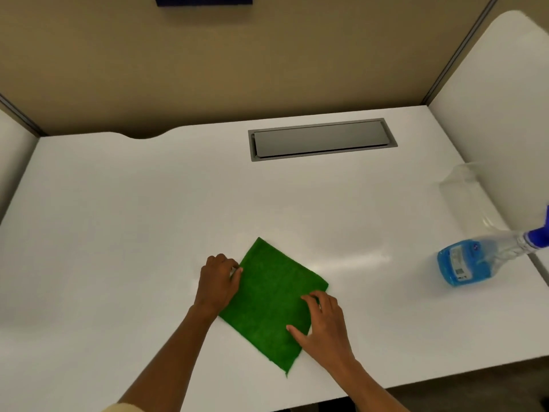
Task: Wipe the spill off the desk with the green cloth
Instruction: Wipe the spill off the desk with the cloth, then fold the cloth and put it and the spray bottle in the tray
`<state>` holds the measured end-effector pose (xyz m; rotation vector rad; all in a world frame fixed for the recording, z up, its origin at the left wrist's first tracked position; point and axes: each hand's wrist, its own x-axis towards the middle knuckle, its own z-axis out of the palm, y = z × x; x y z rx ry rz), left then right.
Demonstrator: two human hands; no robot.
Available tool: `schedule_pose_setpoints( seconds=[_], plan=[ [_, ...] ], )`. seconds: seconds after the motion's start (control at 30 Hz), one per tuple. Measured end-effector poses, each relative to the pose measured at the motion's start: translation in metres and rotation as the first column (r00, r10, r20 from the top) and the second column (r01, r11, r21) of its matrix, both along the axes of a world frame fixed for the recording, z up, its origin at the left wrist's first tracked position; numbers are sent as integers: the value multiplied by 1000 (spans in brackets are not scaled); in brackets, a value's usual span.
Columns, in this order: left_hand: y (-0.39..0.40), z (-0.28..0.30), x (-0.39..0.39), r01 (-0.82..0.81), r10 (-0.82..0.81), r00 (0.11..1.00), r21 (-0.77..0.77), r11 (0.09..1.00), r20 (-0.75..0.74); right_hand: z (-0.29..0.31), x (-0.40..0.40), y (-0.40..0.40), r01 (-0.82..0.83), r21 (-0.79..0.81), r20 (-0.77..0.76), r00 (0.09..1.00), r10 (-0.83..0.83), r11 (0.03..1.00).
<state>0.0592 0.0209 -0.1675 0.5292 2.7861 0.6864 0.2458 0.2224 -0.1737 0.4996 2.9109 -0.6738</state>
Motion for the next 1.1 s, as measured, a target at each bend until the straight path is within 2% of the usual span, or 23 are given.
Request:
schedule_pose_setpoints(
  seconds=[0.13, 0.3, 0.47, 0.6, 0.7, 0.83, 0.93, 1.1],
  plan=[
    [5, 5, -7, -62, 71, 986, -61, 996, 151, -4, 11, 9, -6, -37, 51, 999, 8, 999],
    [7, 10, -9, -160, 186, 939, -113, 981, 289, -1, -5, 8, -47, 27, 175, 984, 42, 999],
    [3, 25, -7, -163, 187, 901, -94, 982, 392, 2, -24, 14, -56, 54, 197, 979, 45, 997],
    [4, 46, -7, -233, 182, 833, 32, 972, 523, 10, -29, 30, -49, -15, 128, 990, 51, 999],
    [5, 61, -7, -354, 200, 759, 135, 926, 619, 23, -34, 49, -48, -67, 53, 997, 52, 997],
    [12, 83, -7, -441, 146, 720, 285, 851, 679, 48, -42, 77, -42, -186, -57, 998, 32, 982],
    [26, 106, -11, -444, 93, 732, 369, 816, 674, 63, -44, 98, -49, -240, -121, 992, 20, 969],
    [67, 158, -22, -329, -9, 811, 469, 820, 585, 79, -41, 121, -20, -311, -173, 984, -35, 950]
  ],
)
